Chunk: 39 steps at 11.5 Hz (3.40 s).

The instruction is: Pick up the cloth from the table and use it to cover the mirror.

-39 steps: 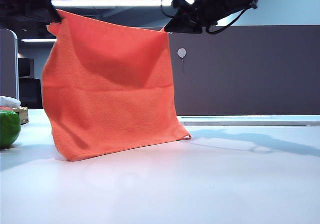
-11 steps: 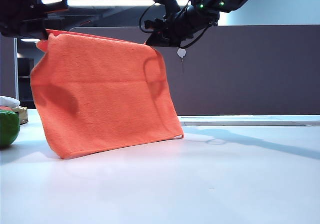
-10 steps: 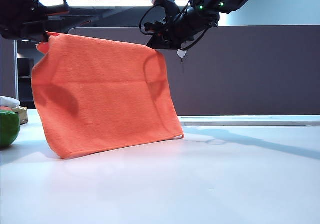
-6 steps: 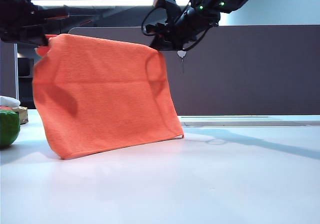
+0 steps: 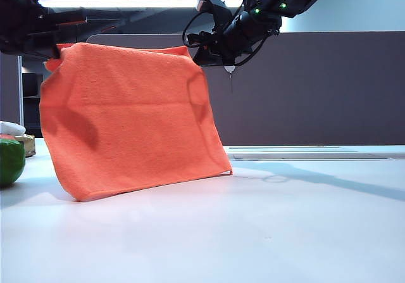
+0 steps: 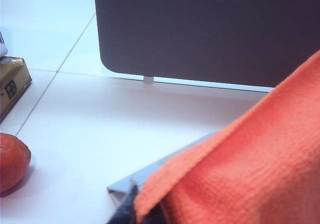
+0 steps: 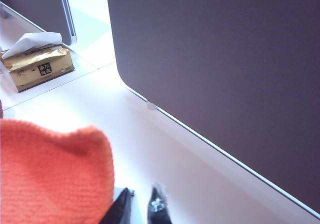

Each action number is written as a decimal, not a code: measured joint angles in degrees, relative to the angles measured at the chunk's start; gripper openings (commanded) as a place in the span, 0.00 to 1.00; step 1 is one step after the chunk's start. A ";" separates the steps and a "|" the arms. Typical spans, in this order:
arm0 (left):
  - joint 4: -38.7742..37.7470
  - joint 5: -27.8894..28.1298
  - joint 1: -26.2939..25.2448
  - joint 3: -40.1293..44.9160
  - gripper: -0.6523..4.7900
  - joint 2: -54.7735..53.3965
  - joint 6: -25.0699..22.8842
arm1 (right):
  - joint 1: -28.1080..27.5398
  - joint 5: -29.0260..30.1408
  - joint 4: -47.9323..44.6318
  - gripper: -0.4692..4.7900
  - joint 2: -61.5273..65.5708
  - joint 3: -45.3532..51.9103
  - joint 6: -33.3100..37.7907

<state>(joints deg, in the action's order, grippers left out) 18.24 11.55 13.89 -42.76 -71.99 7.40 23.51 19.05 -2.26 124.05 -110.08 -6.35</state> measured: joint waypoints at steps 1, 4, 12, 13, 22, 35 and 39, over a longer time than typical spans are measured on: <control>1.29 0.00 -0.02 0.00 0.23 -1.07 0.00 | -0.02 0.00 -1.75 0.31 0.00 0.04 0.00; 1.90 0.33 -0.02 0.00 0.23 -2.19 0.00 | -0.02 0.20 -4.76 0.31 0.00 -0.76 -0.02; 3.87 3.04 -0.63 0.00 0.58 -2.51 -0.04 | -0.02 0.31 -8.98 0.31 0.00 -0.96 0.00; 3.89 3.06 -0.72 0.00 0.58 -2.51 -0.04 | -0.04 0.31 -8.98 0.31 0.00 -0.96 0.00; 6.01 3.65 -0.74 0.00 0.58 -2.51 -0.04 | -0.39 10.23 -2.82 0.45 -0.09 -0.96 0.52; 6.23 2.54 -0.74 0.00 0.58 -2.51 -0.02 | -1.68 9.27 3.37 0.37 -0.09 -0.96 0.50; 12.41 2.36 -0.74 0.00 0.58 -2.51 0.00 | -1.55 9.27 4.35 0.37 0.17 -0.96 0.50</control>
<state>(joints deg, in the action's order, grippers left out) 30.65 13.91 13.15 -42.76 -74.50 7.40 21.96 28.32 2.09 124.22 -111.04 -5.85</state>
